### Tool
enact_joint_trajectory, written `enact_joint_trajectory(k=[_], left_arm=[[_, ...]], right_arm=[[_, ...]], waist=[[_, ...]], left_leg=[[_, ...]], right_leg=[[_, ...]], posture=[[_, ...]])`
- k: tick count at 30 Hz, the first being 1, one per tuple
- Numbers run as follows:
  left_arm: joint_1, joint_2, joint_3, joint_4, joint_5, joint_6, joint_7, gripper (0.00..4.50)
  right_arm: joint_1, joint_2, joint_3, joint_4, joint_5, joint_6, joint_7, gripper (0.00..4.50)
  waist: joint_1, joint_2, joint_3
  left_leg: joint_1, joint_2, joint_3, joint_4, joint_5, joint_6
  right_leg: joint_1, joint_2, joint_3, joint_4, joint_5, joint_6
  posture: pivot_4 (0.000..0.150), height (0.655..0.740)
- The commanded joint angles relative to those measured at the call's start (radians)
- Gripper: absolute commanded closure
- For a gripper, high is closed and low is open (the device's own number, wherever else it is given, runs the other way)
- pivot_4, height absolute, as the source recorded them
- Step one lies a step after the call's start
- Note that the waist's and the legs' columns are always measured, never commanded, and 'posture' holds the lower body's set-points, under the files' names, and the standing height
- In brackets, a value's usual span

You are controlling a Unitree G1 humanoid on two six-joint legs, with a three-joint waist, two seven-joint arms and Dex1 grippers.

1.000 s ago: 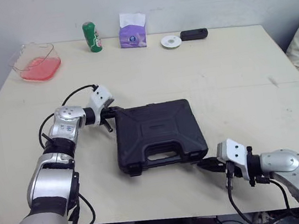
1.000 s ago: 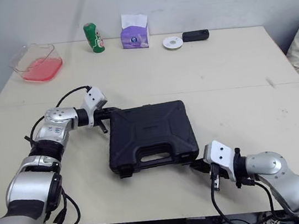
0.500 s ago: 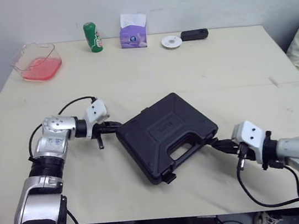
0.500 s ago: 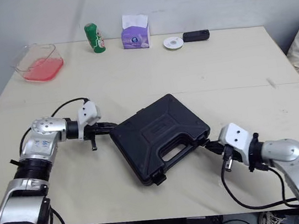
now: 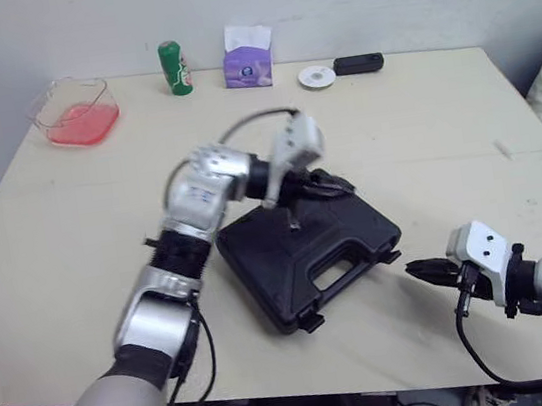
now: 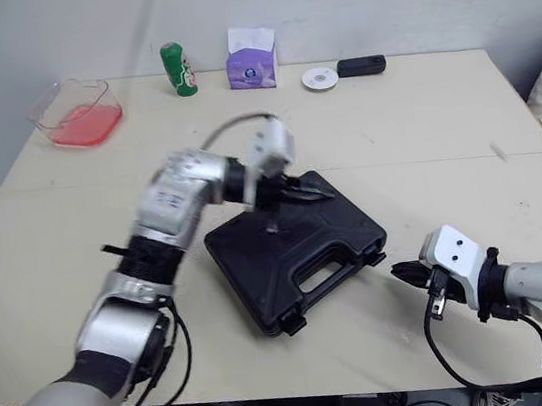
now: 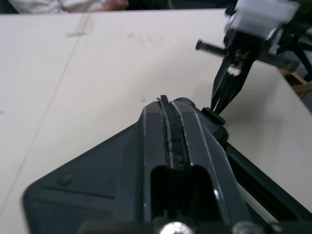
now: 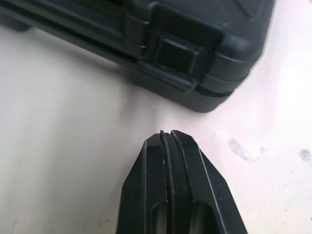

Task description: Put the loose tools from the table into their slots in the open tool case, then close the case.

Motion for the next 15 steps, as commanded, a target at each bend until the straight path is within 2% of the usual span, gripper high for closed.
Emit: enact_joint_trajectory(k=[1, 6, 12, 15], left_arm=[[-0.048, -0.034, -0.051, 0.099, 0.075, -0.094, 0.016, 4.47], [-0.033, -0.026, -0.204, 0.226, 0.247, -0.28, -0.004, 4.47], [0.003, -0.024, -0.233, 0.256, 0.305, -0.382, 0.004, 4.47], [0.024, -0.024, -0.236, 0.252, 0.317, -0.391, -0.001, 4.47]], right_arm=[[-0.001, 0.009, -0.029, -0.067, 0.028, 0.02, -0.025, 4.5], [-0.004, 0.039, 0.005, -0.127, 0.033, 0.056, -0.071, 4.5], [-0.051, 0.096, 0.072, -0.151, 0.011, 0.07, -0.135, 4.5], [-0.085, 0.128, 0.068, -0.159, 0.047, 0.097, -0.16, 4.5]], waist=[[-0.007, 0.0, 0.0], [-0.012, 0.0, 0.0], [-0.012, -0.002, -0.002], [-0.011, -0.003, -0.003]], left_leg=[[0.0, 0.0, 0.0, 0.0, 0.0, 0.0], [0.0, 0.002, -0.003, -0.002, -0.001, 0.0], [0.002, 0.002, -0.005, -0.002, -0.003, 0.005], [0.002, 0.002, -0.005, -0.002, -0.003, 0.006]], right_leg=[[0.0, 0.0, 0.002, 0.0, 0.0, 0.0], [0.0, 0.0, 0.006, 0.0, -0.001, -0.002], [0.004, -0.001, 0.005, -0.001, -0.001, -0.002], [0.004, -0.001, 0.004, -0.001, -0.001, -0.002]], posture=[[0.15, 0.7244], [0.15, 0.7244], [0.15, 0.7244], [0.15, 0.7244]])
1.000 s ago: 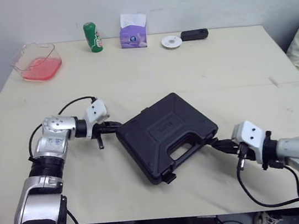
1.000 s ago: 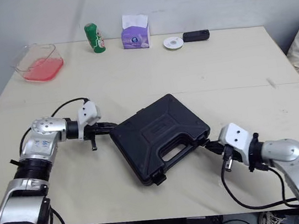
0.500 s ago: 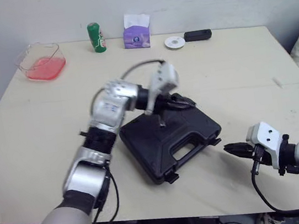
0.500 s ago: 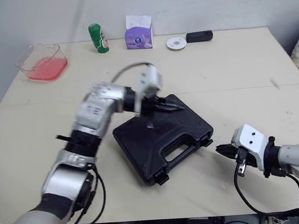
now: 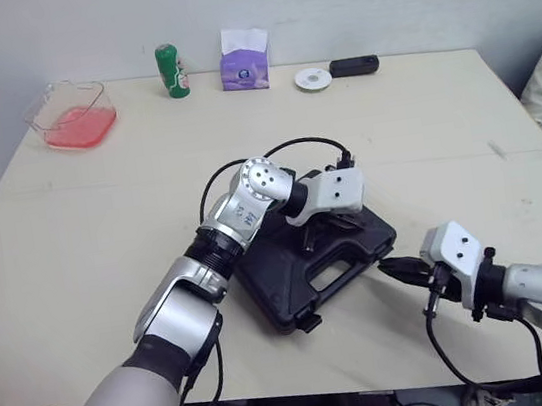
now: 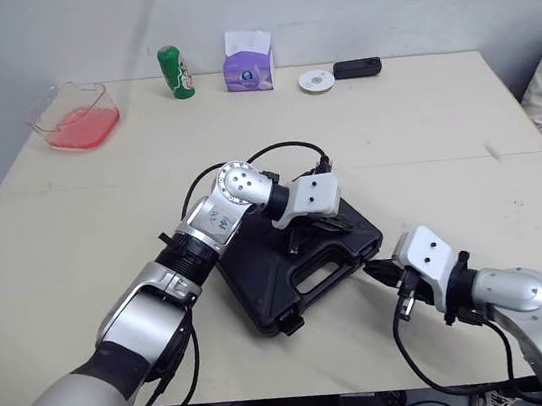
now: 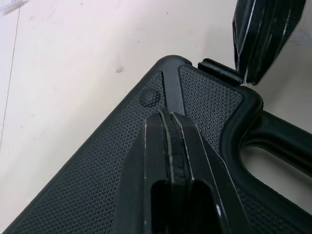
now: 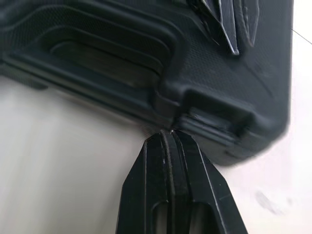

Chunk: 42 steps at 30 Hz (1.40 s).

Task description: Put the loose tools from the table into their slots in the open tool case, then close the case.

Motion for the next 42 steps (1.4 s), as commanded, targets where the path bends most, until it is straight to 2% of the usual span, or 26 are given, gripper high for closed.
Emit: enact_joint_trajectory(k=[1, 11, 17, 22, 27, 38, 42], left_arm=[[0.068, 0.014, -0.076, 0.055, 0.083, 0.011, -0.028, 4.47], [0.079, 0.012, -0.074, 0.047, 0.093, 0.008, -0.027, 4.47], [0.068, 0.013, -0.063, 0.058, 0.093, 0.008, -0.016, 4.47], [0.065, 0.011, -0.053, 0.05, 0.087, 0.013, -0.011, 4.47], [0.062, 0.01, -0.049, 0.048, 0.085, 0.01, -0.01, 4.47], [0.072, -0.005, -0.059, 0.032, 0.088, 0.003, -0.009, 4.47], [0.074, -0.011, -0.061, 0.033, 0.092, 0.001, -0.005, 4.47]], right_arm=[[-0.044, 0.026, -0.032, -0.052, 0.044, 0.029, -0.04, 4.5], [-0.112, -0.023, -0.021, -0.024, 0.032, 0.052, 0.006, 4.5], [-0.024, -0.1, -0.064, -0.068, 0.145, 0.126, 0.122, 4.5], [0.003, -0.128, -0.053, -0.016, 0.082, 0.102, 0.099, 4.5], [-0.057, -0.104, -0.019, 0.049, 0.029, 0.088, 0.048, 4.5], [-0.169, -0.029, -0.028, 0.007, 0.095, 0.124, 0.023, 4.5], [-0.181, -0.028, -0.013, 0.013, 0.071, 0.126, 0.025, 4.5]], waist=[[0.0, -0.002, -0.001], [-0.005, -0.005, -0.005], [0.002, -0.005, -0.006], [0.001, -0.006, -0.007], [0.001, -0.006, -0.007], [-0.005, -0.006, -0.007], [-0.007, -0.006, -0.007]], left_leg=[[0.0, 0.0, 0.0, 0.0, 0.0, 0.0], [0.002, 0.002, -0.001, 0.0, 0.0, 0.0], [0.001, 0.001, -0.004, -0.001, 0.0, 0.0], [0.0, 0.001, -0.005, -0.001, 0.0, 0.0], [0.0, 0.001, -0.005, -0.001, 0.0, 0.0], [0.0, 0.002, -0.005, -0.001, 0.0, 0.0], [0.0, 0.003, -0.005, -0.001, 0.0, 0.0]], right_leg=[[0.0, 0.0, 0.0, 0.0, 0.0, 0.0], [0.001, 0.0, 0.0, 0.0, 0.002, -0.003], [0.001, 0.001, -0.003, 0.0, 0.002, -0.003], [0.001, -0.001, -0.004, -0.001, 0.002, -0.004], [0.002, -0.001, -0.005, -0.002, 0.001, -0.004], [0.002, -0.002, -0.005, -0.002, 0.002, -0.004], [0.001, -0.001, -0.005, -0.001, 0.001, -0.005]], posture=[[0.15, 0.7244], [0.15, 0.7244], [0.15, 0.7244], [0.15, 0.7244], [0.15, 0.7244], [0.15, 0.7244], [0.15, 0.7244]])
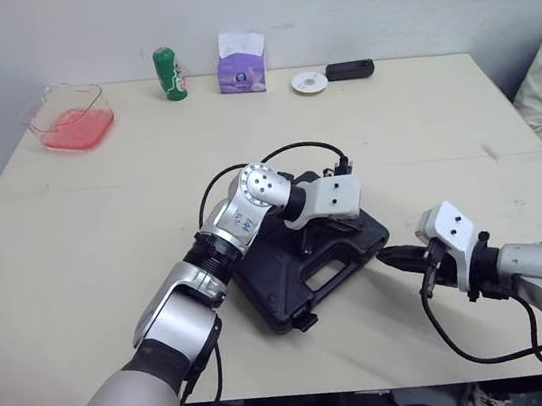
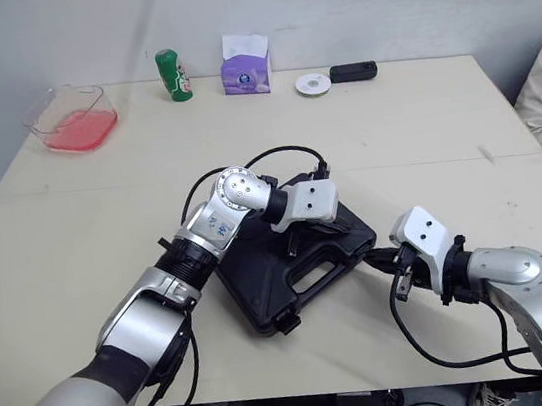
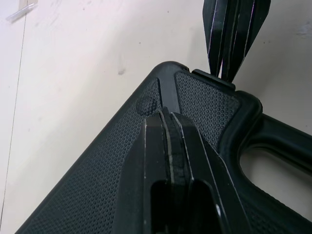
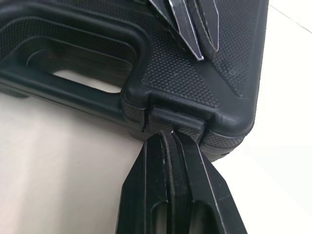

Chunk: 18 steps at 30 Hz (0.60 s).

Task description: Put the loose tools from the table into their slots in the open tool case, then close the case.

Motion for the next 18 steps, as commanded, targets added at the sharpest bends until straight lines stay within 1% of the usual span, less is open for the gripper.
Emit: enact_joint_trajectory(k=[1, 5, 9, 13, 15, 18], left_arm=[[0.056, -0.008, -0.069, 0.04, 0.067, 0.016, -0.022, 4.47], [0.068, 0.0, -0.067, 0.031, 0.065, 0.016, -0.021, 4.47], [0.06, 0.048, 0.001, -0.013, 0.018, 0.061, -0.033, 4.47], [0.063, 0.132, 0.096, -0.186, -0.109, 0.181, -0.149, 4.47], [0.081, 0.177, 0.131, -0.309, -0.188, 0.275, -0.216, 4.47], [0.189, 0.326, 0.167, -0.561, -0.299, 0.347, -0.347, 4.47]], right_arm=[[-0.043, 0.002, -0.013, -0.054, 0.012, -0.04, -0.005, 4.5], [-0.024, -0.006, -0.019, -0.061, 0.004, -0.046, 0.003, 4.5], [0.016, -0.041, -0.021, -0.105, 0.023, -0.023, 0.042, 4.5], [0.048, -0.063, -0.015, -0.169, 0.076, 0.013, 0.074, 4.5], [0.055, -0.066, -0.002, -0.198, 0.103, 0.033, 0.08, 4.5], [0.066, -0.062, 0.105, -0.229, 0.094, 0.039, 0.1, 4.5]], waist=[[0.0, 0.0, 0.0], [0.0, 0.0, 0.0], [0.001, 0.0, 0.0], [-0.003, 0.003, 0.002], [0.001, 0.006, 0.004], [0.002, 0.007, 0.005]], left_leg=[[0.0, 0.0, 0.0, 0.0, 0.0, 0.0], [0.0, 0.0, 0.0, 0.0, 0.0, 0.0], [0.0, 0.0, 0.0, -0.001, 0.0, 0.0], [-0.001, 0.001, -0.001, -0.002, 0.0, 0.0], [-0.001, 0.001, -0.001, -0.002, 0.001, -0.002], [-0.004, 0.001, -0.001, -0.002, 0.002, -0.004]], right_leg=[[0.0, 0.0, 0.0, 0.0, 0.0, 0.0], [0.0, 0.0, 0.0, 0.0, 0.0, 0.0], [-0.001, 0.0, 0.0, 0.0, 0.0, -0.001], [-0.003, 0.002, 0.0, 0.002, -0.001, -0.002], [-0.003, 0.002, 0.0, 0.002, -0.001, -0.002], [-0.006, 0.0, 0.0, 0.003, -0.001, -0.002]], posture=[[0.15, 0.7244], [0.15, 0.7244], [0.15, 0.7244], [0.15, 0.7244], [0.15, 0.7244], [0.15, 0.7244]])
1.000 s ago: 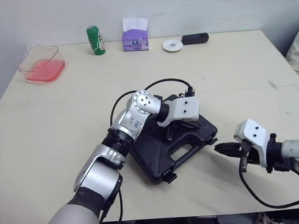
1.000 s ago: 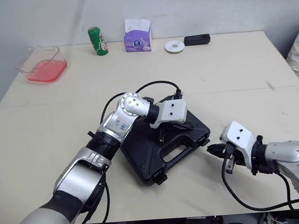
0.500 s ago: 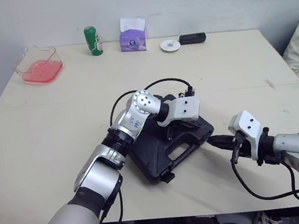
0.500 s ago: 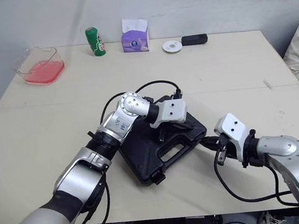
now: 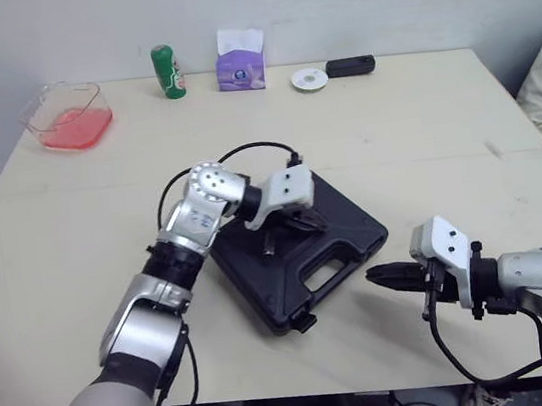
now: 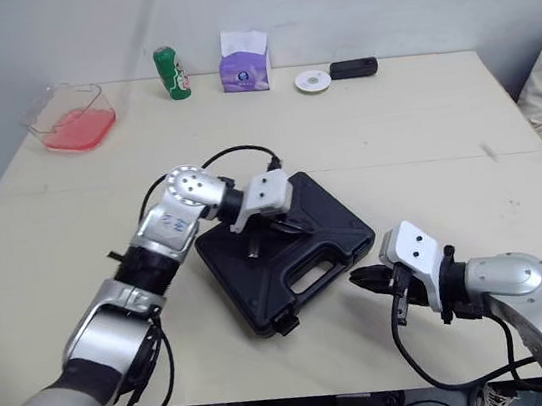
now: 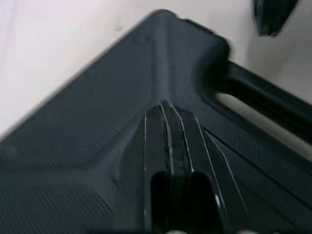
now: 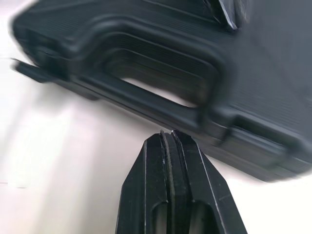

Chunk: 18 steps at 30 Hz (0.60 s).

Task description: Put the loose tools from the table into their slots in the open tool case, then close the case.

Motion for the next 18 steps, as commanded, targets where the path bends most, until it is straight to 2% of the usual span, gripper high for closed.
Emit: enact_joint_trajectory(k=[1, 6, 12, 18], left_arm=[[0.099, 0.142, 0.039, -0.289, -0.125, 0.089, -0.146, 4.47], [0.235, 0.256, -0.011, -0.456, -0.135, 0.149, -0.157, 4.47], [0.261, 0.245, -0.105, -0.432, -0.004, 0.063, -0.068, 4.47], [0.279, 0.3, -0.191, -0.407, 0.106, -0.061, -0.088, 4.47]], right_arm=[[0.01, -0.003, 0.111, -0.064, 0.005, 0.002, 0.026, 4.5], [-0.012, 0.017, 0.218, -0.065, -0.016, -0.012, 0.022, 4.5], [-0.037, 0.037, 0.282, -0.043, -0.039, -0.039, 0.017, 4.5], [-0.069, 0.081, 0.299, -0.023, -0.041, -0.045, -0.002, 4.5]], waist=[[-0.002, 0.0, 0.0], [0.007, 0.001, 0.001], [0.016, 0.001, 0.001], [0.026, 0.0, -0.004]], left_leg=[[0.0, 0.0, 0.0, 0.0, 0.001, -0.001], [0.0, -0.001, -0.002, 0.001, 0.001, -0.001], [0.0, -0.003, -0.003, 0.002, -0.001, 0.003], [0.004, -0.003, -0.003, 0.002, -0.001, 0.004]], right_leg=[[0.0, 0.0, 0.0, 0.0, 0.0, 0.0], [0.001, -0.002, -0.001, 0.0, -0.001, -0.001], [0.004, -0.003, -0.001, -0.004, 0.0, 0.002], [0.007, -0.004, -0.001, -0.004, 0.001, 0.002]], posture=[[0.15, 0.7244], [0.15, 0.7244], [0.15, 0.7244], [0.15, 0.7244]])
